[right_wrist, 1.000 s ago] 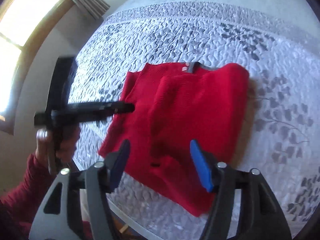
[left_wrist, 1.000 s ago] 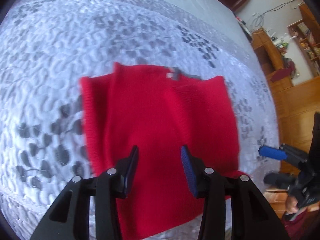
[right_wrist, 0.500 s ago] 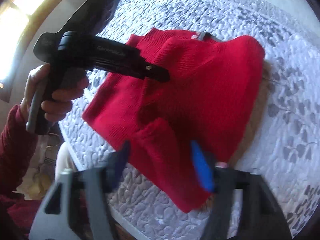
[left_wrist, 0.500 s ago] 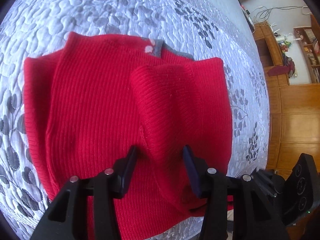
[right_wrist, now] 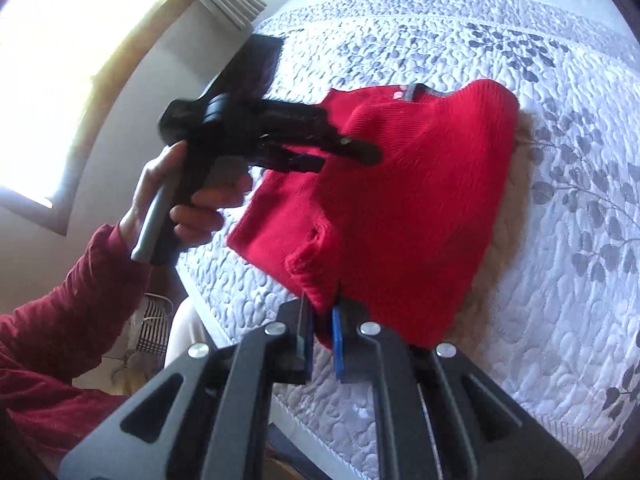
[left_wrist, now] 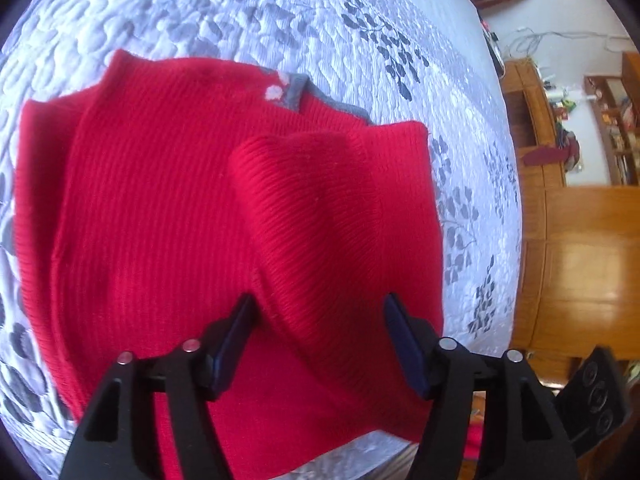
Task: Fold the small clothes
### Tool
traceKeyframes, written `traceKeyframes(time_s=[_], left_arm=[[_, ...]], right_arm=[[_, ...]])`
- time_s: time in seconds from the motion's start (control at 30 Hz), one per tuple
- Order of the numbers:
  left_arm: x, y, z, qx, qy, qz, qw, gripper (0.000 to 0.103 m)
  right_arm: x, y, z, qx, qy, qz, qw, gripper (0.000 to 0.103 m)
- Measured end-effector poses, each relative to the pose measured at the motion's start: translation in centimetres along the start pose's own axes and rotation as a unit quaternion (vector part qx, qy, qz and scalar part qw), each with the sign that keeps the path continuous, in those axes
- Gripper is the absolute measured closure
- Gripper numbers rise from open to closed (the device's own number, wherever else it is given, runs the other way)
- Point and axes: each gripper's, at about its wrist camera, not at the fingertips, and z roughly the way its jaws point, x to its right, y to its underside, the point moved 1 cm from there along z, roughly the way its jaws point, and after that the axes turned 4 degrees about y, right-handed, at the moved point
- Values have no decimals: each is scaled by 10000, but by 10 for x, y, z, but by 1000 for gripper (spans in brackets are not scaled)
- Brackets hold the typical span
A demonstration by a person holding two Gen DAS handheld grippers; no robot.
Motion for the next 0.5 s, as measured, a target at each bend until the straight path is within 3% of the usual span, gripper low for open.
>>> traceKeyframes(time_s=[0.17, 0.23, 0.3, 0.37, 0.5], left_arm=[[4, -10, 2, 46, 158, -188, 9997, 39], [6, -13, 2, 61, 117, -186, 9997, 51], [4, -16, 1, 94, 47, -254, 9996, 72], [1, -18, -3, 177, 202, -260, 9993, 92], [2, -18, -10, 278, 334, -212, 9988, 92]], right_arm=[[-5, 5, 9, -43, -23, -80, 10000, 97], [-5, 5, 11, -16, -66, -77, 9999, 97], [-6, 7, 10, 16, -104, -70, 9999, 97], [-7, 7, 9, 57, -137, -93, 9998, 97], [-10, 10, 11, 86, -197, -146, 9997, 97]])
